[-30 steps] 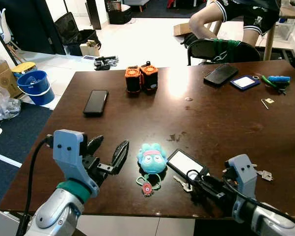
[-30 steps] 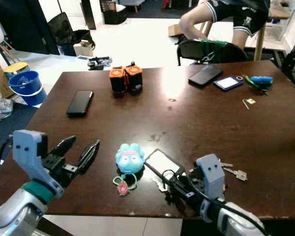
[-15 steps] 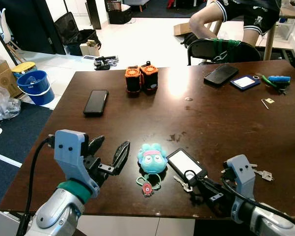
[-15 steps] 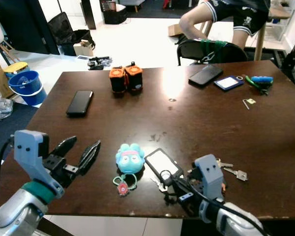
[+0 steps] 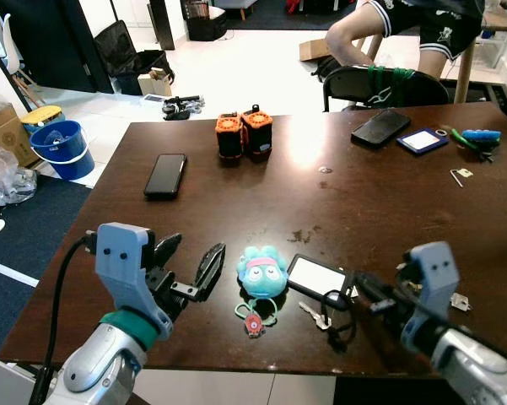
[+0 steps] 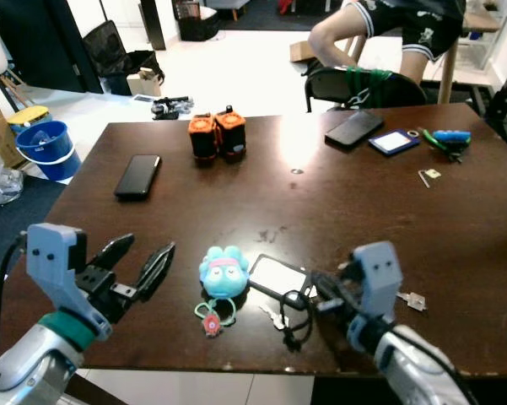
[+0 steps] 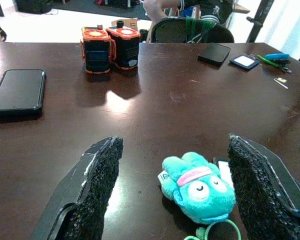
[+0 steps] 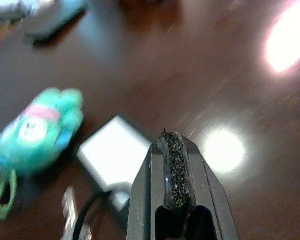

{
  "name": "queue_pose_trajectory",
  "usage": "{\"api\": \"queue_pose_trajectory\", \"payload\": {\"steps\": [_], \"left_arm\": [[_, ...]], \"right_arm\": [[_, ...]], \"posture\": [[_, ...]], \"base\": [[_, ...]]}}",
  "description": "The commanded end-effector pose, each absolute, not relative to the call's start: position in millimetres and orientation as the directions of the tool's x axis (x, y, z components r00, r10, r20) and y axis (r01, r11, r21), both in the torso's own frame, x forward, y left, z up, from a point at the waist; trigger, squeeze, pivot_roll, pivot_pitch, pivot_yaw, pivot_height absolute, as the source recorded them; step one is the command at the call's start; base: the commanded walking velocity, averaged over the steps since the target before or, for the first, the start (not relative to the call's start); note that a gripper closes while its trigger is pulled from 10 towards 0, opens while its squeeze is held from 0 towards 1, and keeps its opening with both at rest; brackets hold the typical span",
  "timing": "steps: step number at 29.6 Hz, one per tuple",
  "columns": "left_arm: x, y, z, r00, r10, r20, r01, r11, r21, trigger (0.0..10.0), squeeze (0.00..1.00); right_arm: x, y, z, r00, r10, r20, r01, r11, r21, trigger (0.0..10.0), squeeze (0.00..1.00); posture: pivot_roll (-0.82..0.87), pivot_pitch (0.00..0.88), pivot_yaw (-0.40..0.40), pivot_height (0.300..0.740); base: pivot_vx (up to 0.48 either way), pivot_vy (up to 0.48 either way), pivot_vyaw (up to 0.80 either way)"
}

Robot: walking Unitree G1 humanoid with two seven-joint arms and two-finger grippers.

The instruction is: Hang keys on a hook

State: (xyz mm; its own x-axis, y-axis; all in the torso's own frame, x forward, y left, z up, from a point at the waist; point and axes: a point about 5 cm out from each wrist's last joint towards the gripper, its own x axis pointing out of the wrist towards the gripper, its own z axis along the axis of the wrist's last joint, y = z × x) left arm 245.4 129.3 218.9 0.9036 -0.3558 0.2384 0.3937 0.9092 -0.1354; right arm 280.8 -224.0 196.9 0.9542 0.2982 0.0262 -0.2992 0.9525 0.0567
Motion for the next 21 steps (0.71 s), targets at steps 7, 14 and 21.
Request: {"api": "queue_pose_trajectory", "payload": {"steps": [7, 14, 21], "left_arm": [[243, 131, 219, 0.906, -0.349, 0.239, 0.385, 0.914, -0.125, 10.0, 0.0], [243, 132, 218, 0.907, -0.347, 0.239, 0.383, 0.915, -0.123, 10.0, 0.0], [242, 130, 218, 0.9, -0.365, 0.237, 0.4, 0.908, -0.123, 10.0, 0.0]], "right_arm": [[285, -224, 213, 0.956, 0.274, 0.106, -0.284, 0.953, 0.101, 0.0, 0.0], [286, -217, 204, 0.946, 0.322, 0.034, -0.324, 0.944, 0.069, 0.0, 0.0], [271, -197, 180, 0.842, 0.518, -0.147, -0.52, 0.854, 0.031, 10.0, 1.0]], "posture": [[-0.17, 0.167, 0.217, 0.74], [-0.18, 0.16, 0.211, 0.74], [-0.18, 0.16, 0.211, 0.74]], "base": [[0.0, 0.0, 0.0], [0.0, 0.0, 0.0], [0.0, 0.0, 0.0]]}}
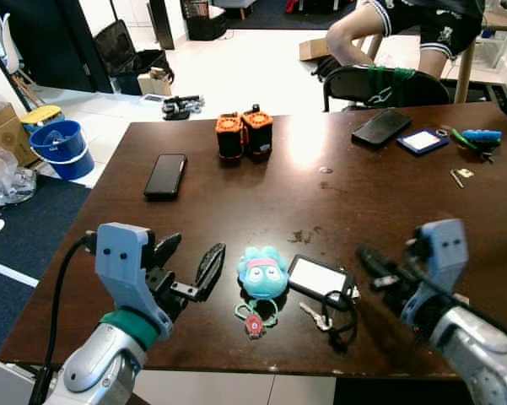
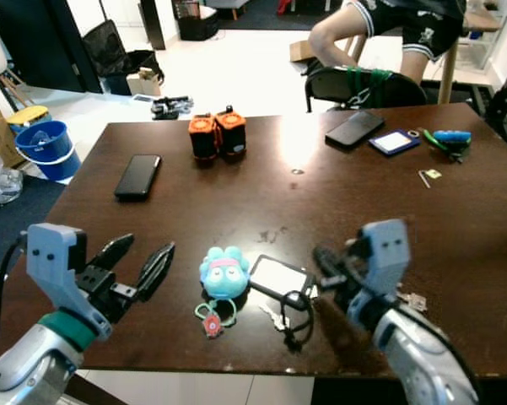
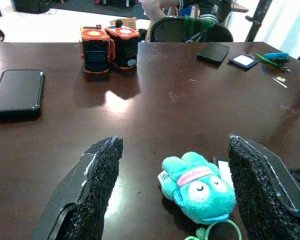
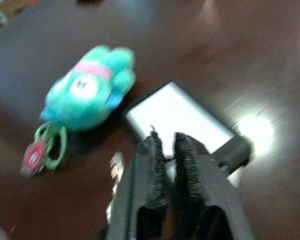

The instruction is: Hang keys on a hook

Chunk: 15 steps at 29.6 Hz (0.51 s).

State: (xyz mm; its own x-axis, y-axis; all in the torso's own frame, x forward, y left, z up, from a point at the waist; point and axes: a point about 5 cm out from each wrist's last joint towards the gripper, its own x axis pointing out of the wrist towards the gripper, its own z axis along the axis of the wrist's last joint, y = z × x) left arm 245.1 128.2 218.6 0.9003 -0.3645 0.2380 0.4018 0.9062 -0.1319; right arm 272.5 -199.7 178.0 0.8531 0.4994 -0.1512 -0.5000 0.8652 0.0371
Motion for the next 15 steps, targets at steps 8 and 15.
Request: {"api": "queue_pose_trajectory", "payload": {"steps": [8, 15], "left_arm": [[242, 129, 217, 0.898, -0.372, 0.235, 0.407, 0.906, -0.121, 10.0, 0.0], [241, 130, 217, 0.899, -0.37, 0.234, 0.404, 0.907, -0.12, 10.0, 0.0]], "right_arm": [[274, -204, 177, 0.87, 0.471, -0.146, -0.47, 0.882, 0.042, 10.0, 1.0], [274, -210, 172, 0.879, 0.437, -0.191, -0.44, 0.897, 0.027, 10.0, 1.0]], "posture": [[-0.18, 0.147, 0.213, 0.74], [-0.18, 0.147, 0.213, 0.74]], "base": [[0.0, 0.0, 0.0], [0.0, 0.0, 0.0]]}}
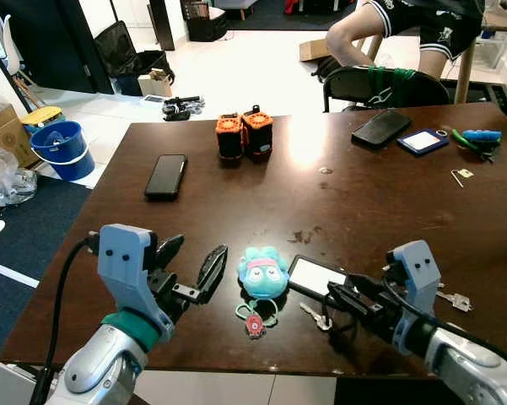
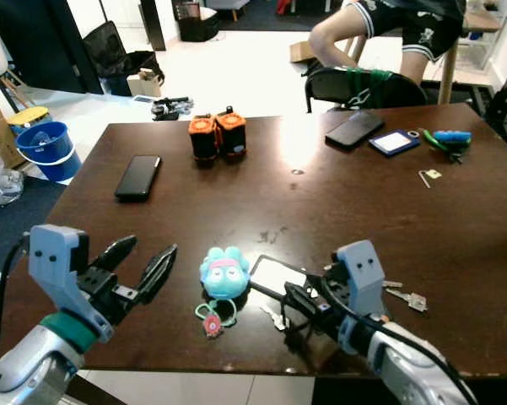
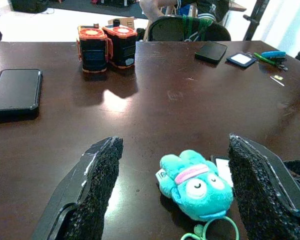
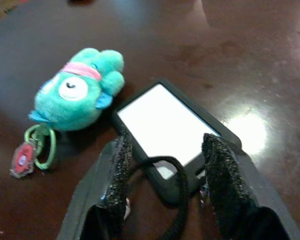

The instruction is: Hang keys on a hook

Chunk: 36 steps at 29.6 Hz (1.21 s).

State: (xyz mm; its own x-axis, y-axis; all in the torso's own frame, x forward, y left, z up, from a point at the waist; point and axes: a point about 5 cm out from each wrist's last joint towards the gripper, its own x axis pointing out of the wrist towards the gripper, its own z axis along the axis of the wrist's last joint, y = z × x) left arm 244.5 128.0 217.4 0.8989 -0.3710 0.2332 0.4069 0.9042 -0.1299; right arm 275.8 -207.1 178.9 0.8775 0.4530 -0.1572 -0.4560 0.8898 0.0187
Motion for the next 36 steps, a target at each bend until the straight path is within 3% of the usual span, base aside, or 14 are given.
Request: {"api": "queue_pose_trajectory", "payload": {"steps": [1, 5, 6, 7, 8, 19, 24, 36], "left_arm": [[241, 130, 217, 0.899, -0.37, 0.234, 0.404, 0.907, -0.12, 10.0, 0.0], [240, 131, 216, 0.9, -0.37, 0.231, 0.404, 0.907, -0.119, 10.0, 0.0], [240, 132, 216, 0.9, -0.371, 0.229, 0.404, 0.907, -0.117, 10.0, 0.0], [240, 132, 216, 0.9, -0.371, 0.229, 0.404, 0.907, -0.117, 10.0, 0.0], [240, 132, 216, 0.9, -0.371, 0.229, 0.404, 0.907, -0.117, 10.0, 0.0], [239, 134, 216, 0.901, -0.37, 0.226, 0.401, 0.909, -0.114, 10.0, 0.0], [239, 135, 215, 0.899, -0.378, 0.221, 0.407, 0.907, -0.107, 10.0, 0.0], [239, 136, 214, 0.899, -0.383, 0.213, 0.41, 0.906, -0.102, 10.0, 0.0]], "right_arm": [[274, -210, 172, 0.879, 0.437, -0.191, -0.44, 0.897, 0.027, 10.0, 1.0], [273, -220, 170, 0.891, 0.401, -0.21, -0.405, 0.914, 0.03, 10.0, 1.0], [270, -223, 168, 0.887, 0.404, -0.222, -0.404, 0.913, 0.047, 10.0, 0.15], [270, -223, 168, 0.887, 0.404, -0.222, -0.404, 0.913, 0.047, 10.0, 0.15], [267, -226, 166, 0.879, 0.416, -0.232, -0.413, 0.909, 0.064, 10.0, 0.0], [250, -224, 172, 0.821, 0.533, -0.204, -0.508, 0.846, 0.165, 10.0, 0.0], [247, -219, 165, 0.81, 0.533, -0.246, -0.531, 0.844, 0.079, 10.0, 0.0], [241, -223, 152, 0.775, 0.528, -0.346, -0.539, 0.839, 0.073, 10.0, 0.0]], "posture": [[-0.18, 0.147, 0.213, 0.74], [-0.18, 0.145, 0.214, 0.74], [-0.18, 0.145, 0.214, 0.74], [-0.18, 0.145, 0.214, 0.74], [-0.18, 0.145, 0.214, 0.74], [-0.18, 0.146, 0.219, 0.74], [-0.18, 0.147, 0.224, 0.74], [-0.18, 0.146, 0.224, 0.74]], "base": [[0.0, 0.0, 0.0], [0.0, 0.0, 0.0], [0.0, 0.0, 0.0], [0.0, 0.0, 0.0], [0.0, 0.0, 0.0], [0.0, 0.0, 0.0], [0.0, 0.0, 0.0], [0.0, 0.0, 0.0]]}}
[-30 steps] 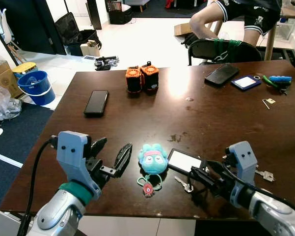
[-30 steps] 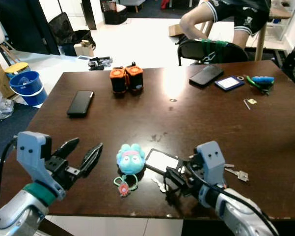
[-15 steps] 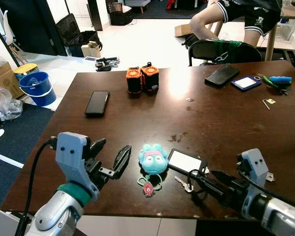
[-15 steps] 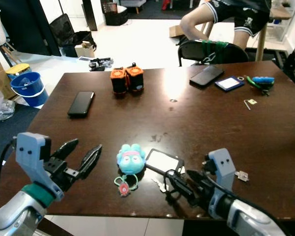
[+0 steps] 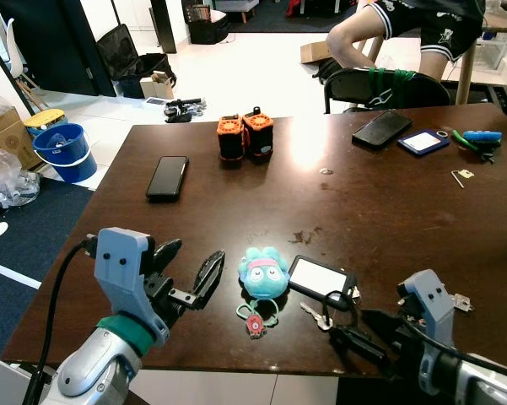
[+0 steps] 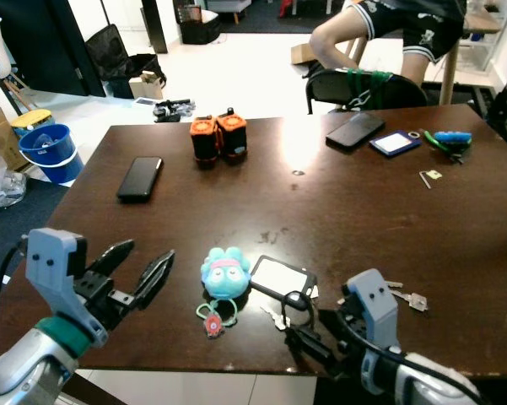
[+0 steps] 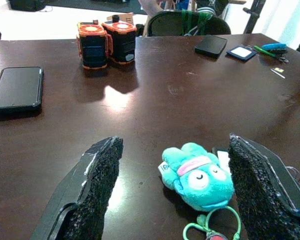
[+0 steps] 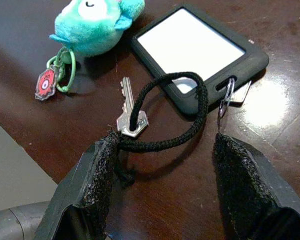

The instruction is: Hang keys on a hook

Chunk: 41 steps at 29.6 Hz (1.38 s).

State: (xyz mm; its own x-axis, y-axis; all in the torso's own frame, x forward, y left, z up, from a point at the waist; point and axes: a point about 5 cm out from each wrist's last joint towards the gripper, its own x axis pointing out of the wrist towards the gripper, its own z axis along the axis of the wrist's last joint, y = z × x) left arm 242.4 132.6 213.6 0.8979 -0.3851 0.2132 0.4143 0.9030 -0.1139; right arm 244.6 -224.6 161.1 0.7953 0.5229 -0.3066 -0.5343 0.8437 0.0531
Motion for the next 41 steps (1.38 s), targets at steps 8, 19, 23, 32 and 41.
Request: {"api": "queue_pose_trajectory", "payload": {"steps": [8, 19, 23, 32, 41], "left_arm": [[239, 134, 213, 0.896, -0.391, 0.212, 0.418, 0.903, -0.1, 10.0, 0.0], [239, 134, 213, 0.898, -0.387, 0.211, 0.413, 0.905, -0.099, 10.0, 0.0], [239, 134, 212, 0.898, -0.386, 0.211, 0.413, 0.905, -0.099, 10.0, 0.0], [239, 134, 212, 0.899, -0.383, 0.21, 0.41, 0.907, -0.099, 10.0, 0.0], [239, 134, 212, 0.9, -0.383, 0.21, 0.409, 0.907, -0.099, 10.0, 0.0]], "right_arm": [[244, -216, 148, 0.771, 0.537, -0.343, -0.556, 0.83, 0.049, 10.0, 0.0], [254, -200, 151, 0.782, 0.549, -0.296, -0.565, 0.825, 0.036, 10.0, 0.0], [257, -197, 153, 0.788, 0.55, -0.277, -0.564, 0.825, 0.033, 10.0, 0.0], [257, -194, 154, 0.788, 0.56, -0.256, -0.568, 0.821, 0.045, 0.0, 0.0], [259, -195, 155, 0.796, 0.553, -0.246, -0.562, 0.826, 0.042, 0.0, 0.0]], "posture": [[-0.18, 0.145, 0.225, 0.74], [-0.18, 0.145, 0.219, 0.74], [-0.18, 0.145, 0.219, 0.74], [-0.18, 0.146, 0.218, 0.74], [-0.18, 0.146, 0.218, 0.74]], "base": [[0.0, 0.0, 0.0], [0.0, 0.0, 0.0], [0.0, 0.0, 0.0], [0.0, 0.0, 0.0], [0.0, 0.0, 0.0]]}}
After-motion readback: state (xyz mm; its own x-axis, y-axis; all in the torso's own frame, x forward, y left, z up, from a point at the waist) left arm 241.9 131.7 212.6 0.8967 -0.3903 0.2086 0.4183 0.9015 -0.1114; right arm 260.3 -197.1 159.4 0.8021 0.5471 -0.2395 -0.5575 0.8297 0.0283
